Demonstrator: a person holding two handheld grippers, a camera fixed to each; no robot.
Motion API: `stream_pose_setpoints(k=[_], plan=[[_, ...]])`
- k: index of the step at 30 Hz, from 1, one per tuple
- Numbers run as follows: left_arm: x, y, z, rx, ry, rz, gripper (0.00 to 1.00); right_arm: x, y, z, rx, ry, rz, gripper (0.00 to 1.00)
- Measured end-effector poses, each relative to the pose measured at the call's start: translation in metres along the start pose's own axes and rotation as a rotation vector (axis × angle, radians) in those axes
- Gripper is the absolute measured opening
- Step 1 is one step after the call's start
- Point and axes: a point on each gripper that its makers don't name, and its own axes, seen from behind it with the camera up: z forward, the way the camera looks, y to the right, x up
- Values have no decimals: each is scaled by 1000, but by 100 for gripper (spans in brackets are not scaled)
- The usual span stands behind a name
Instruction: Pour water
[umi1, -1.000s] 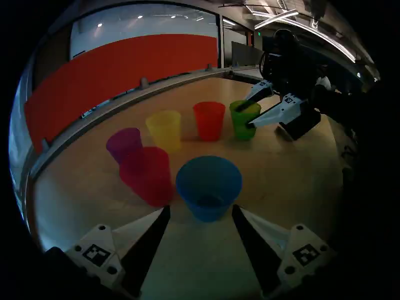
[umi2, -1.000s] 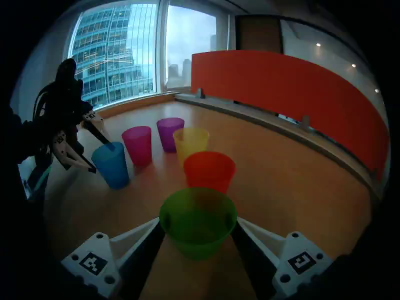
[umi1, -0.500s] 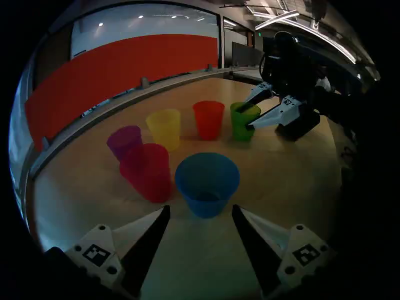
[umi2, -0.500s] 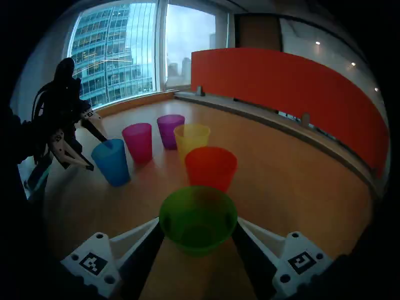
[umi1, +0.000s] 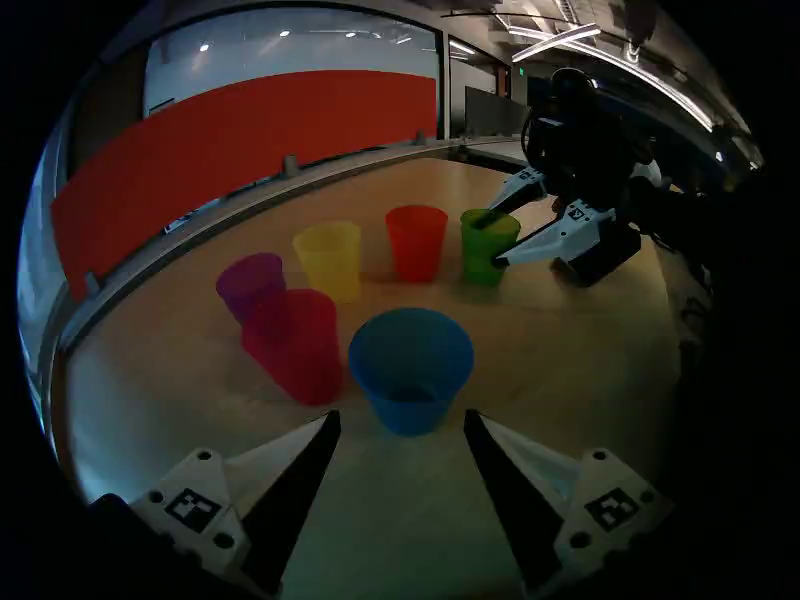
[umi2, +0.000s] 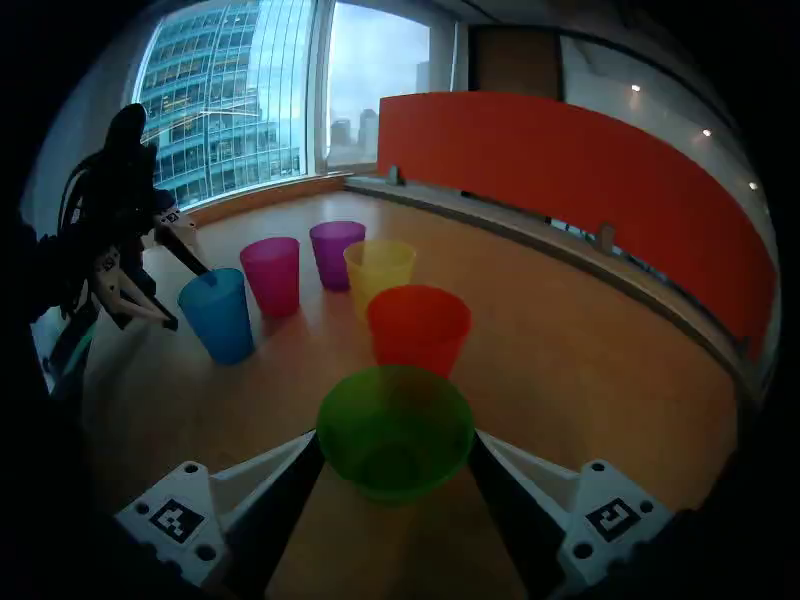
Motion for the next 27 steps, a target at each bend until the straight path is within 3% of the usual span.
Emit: stream_pose_setpoints(k=[27], plan=[[-5,-18,-29,83,16,-39,92,-13,8,-47,-66,-1,12,100]])
